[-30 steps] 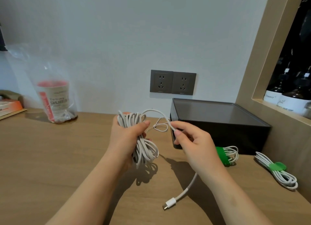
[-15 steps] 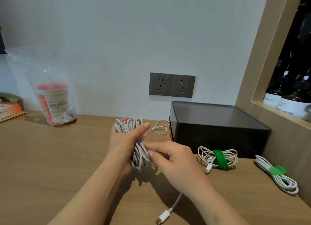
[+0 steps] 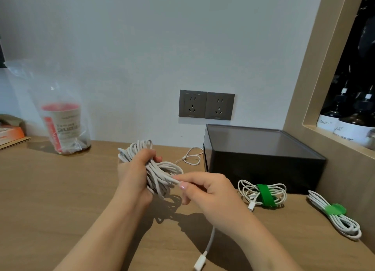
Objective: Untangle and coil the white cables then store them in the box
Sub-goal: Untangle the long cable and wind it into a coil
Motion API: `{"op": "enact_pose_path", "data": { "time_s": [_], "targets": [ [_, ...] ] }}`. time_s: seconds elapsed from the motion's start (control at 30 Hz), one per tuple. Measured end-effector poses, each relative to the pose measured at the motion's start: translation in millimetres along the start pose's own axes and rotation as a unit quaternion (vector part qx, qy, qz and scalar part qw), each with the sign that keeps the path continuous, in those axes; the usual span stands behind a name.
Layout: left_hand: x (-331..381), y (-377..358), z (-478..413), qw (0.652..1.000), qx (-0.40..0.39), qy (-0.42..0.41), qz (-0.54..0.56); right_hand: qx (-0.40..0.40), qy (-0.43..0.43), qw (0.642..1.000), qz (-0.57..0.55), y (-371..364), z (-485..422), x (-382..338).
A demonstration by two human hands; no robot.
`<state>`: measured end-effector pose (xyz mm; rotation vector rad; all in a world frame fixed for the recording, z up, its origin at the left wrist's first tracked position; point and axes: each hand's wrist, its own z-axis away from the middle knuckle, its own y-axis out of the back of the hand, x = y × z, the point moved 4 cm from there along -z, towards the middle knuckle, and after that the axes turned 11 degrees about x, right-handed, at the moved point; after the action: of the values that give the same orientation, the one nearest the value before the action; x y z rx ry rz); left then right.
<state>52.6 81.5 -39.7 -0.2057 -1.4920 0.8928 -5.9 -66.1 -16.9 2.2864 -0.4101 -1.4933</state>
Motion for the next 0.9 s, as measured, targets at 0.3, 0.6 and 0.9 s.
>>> {"op": "enact_pose_path", "data": {
  "time_s": [0.3,0.6,0.9],
  "targets": [
    [11,5,-5,0.989,-0.032,0.128,0.072,-0.103,-0.121,0.983,-0.090,19,3,7],
    [11,-12,16,0.943,-0.212,0.195,0.169,-0.174,-0.165,0.968,0.074,15,6,20],
    [-3,-12,25,0.884,-0.386,0.260,0.047,-0.034,-0.190,0.973,0.124,20,-1,35]
  ]
}}
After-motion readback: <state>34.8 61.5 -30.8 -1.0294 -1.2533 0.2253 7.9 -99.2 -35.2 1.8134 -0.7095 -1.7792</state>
